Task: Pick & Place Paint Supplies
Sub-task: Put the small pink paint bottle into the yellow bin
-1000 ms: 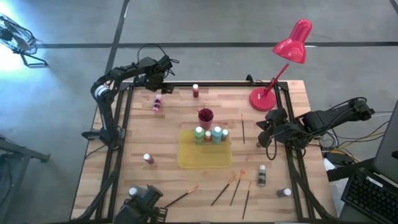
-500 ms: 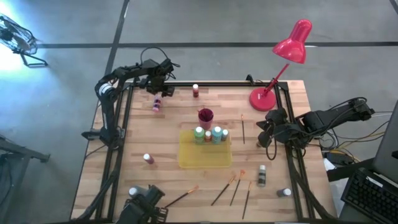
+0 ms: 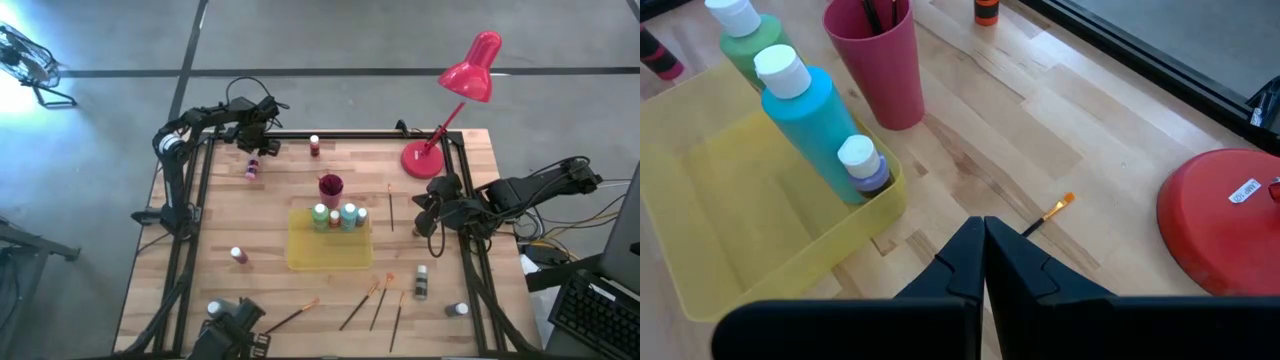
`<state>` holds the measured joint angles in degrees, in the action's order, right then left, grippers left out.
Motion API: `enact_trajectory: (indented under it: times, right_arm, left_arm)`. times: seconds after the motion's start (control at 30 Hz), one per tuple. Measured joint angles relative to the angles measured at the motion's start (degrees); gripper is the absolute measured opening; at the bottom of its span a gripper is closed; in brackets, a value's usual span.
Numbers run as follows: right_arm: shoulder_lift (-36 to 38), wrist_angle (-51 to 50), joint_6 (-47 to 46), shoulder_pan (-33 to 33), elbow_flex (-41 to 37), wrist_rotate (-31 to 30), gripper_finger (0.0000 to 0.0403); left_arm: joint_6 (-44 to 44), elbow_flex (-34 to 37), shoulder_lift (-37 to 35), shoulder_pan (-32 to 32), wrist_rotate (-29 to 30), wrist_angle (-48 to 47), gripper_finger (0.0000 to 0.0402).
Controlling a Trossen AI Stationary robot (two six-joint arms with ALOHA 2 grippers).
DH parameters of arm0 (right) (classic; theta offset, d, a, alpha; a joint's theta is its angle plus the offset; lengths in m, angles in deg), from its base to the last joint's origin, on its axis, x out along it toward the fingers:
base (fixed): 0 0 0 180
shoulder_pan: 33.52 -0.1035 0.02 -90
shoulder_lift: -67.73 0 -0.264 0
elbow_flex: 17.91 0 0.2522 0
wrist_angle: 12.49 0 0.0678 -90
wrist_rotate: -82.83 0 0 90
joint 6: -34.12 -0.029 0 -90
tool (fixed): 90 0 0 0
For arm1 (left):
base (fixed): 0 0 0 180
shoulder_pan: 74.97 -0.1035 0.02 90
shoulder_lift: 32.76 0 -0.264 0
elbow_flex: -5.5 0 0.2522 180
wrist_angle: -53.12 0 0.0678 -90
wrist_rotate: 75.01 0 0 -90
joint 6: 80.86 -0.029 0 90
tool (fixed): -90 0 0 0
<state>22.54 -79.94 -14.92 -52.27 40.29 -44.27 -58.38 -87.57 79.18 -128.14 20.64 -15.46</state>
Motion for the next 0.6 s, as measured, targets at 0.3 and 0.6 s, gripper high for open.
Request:
enact_trajectory:
  times: [0.3, 0.6]
  right_arm:
    - [0.0, 0.0, -0.02, 0.0, -0.02, 0.0, 0.0008]
    - [0.0, 0.0, 0.0, 0.02, 0.0, 0.0, 0.0008]
  left_arm:
    - [-1.85, 0.0, 0.0, 0.02, 0.0, 0.82, 0.0117]
    - [-2.75, 0.0, 0.0, 0.04, -0.02, -0.3, 0.0111]
